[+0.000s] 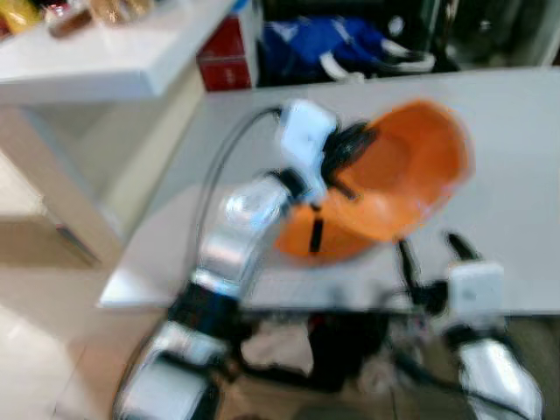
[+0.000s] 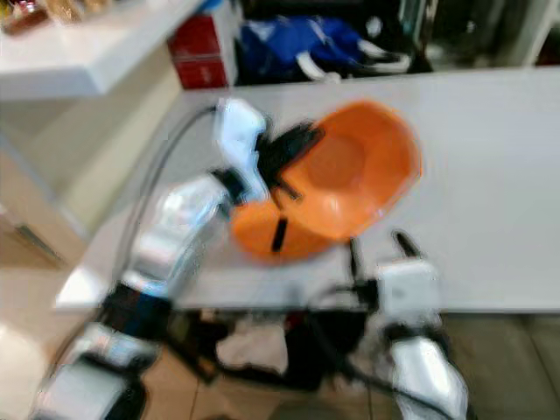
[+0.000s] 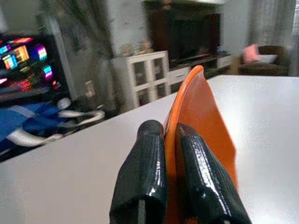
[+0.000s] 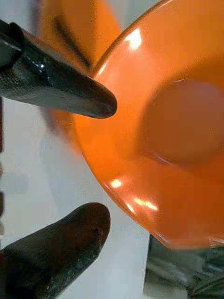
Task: Setting the table
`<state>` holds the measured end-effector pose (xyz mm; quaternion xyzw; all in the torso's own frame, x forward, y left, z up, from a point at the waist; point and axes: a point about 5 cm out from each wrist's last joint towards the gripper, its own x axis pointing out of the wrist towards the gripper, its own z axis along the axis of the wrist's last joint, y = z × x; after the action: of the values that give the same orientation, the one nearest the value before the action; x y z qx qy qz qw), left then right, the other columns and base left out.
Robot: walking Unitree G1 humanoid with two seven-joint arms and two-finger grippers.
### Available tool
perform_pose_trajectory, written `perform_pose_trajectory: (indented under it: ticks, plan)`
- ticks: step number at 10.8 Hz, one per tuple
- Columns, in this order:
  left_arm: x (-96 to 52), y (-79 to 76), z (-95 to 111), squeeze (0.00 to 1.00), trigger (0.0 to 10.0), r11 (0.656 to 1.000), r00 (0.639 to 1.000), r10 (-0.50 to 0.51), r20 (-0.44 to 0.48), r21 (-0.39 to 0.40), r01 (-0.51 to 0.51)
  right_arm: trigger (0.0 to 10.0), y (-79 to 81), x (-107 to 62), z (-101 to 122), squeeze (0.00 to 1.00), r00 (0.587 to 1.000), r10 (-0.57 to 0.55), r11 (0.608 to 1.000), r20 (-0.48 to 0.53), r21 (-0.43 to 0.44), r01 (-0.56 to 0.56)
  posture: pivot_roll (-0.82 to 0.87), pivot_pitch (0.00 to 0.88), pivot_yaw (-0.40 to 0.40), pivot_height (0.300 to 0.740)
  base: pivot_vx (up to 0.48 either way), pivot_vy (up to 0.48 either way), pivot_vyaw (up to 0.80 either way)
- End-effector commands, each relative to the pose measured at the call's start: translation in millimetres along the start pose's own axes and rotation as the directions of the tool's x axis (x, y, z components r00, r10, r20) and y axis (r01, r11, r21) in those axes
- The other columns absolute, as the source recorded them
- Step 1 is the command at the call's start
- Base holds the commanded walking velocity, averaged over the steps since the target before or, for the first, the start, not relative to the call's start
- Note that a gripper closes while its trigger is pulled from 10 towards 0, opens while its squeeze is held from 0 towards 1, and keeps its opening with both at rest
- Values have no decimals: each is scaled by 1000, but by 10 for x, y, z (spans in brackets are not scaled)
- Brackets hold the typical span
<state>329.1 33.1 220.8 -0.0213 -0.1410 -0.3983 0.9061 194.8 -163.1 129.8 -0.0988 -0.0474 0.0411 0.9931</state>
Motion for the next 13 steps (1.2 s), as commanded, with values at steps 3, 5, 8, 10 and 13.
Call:
perform_pose_trajectory:
  ticks: [3,5,8,10,13]
  plan:
    - [78,-149,109,0,0,998,997,-63,52,25,62,10000,-45,-39,-41,0,1000,-8,1000,-22,-16,7,-127,0,129,723,271,-166,0]
    - [74,-153,111,0,0,998,997,-65,50,30,64,10000,-38,-38,-46,0,1000,-4,1000,-24,-17,4,-126,0,128,723,0,0,0]
    - [63,-153,109,0,0,997,996,-74,48,28,72,10000,-29,-36,-52,0,1000,-2,1000,-26,-16,1,-124,0,128,723,0,0,0]
    - [54,-174,113,0,0,996,995,-86,52,27,85,10000,-26,-36,-61,0,1000,0,1000,-28,-14,0,-123,0,129,723,0,-240,0]
    - [54,-177,118,0,0,995,994,-93,52,26,92,10000,-21,-26,-63,0,1000,-1,1000,-27,-13,0,-124,0,130,723,0,-477,0]
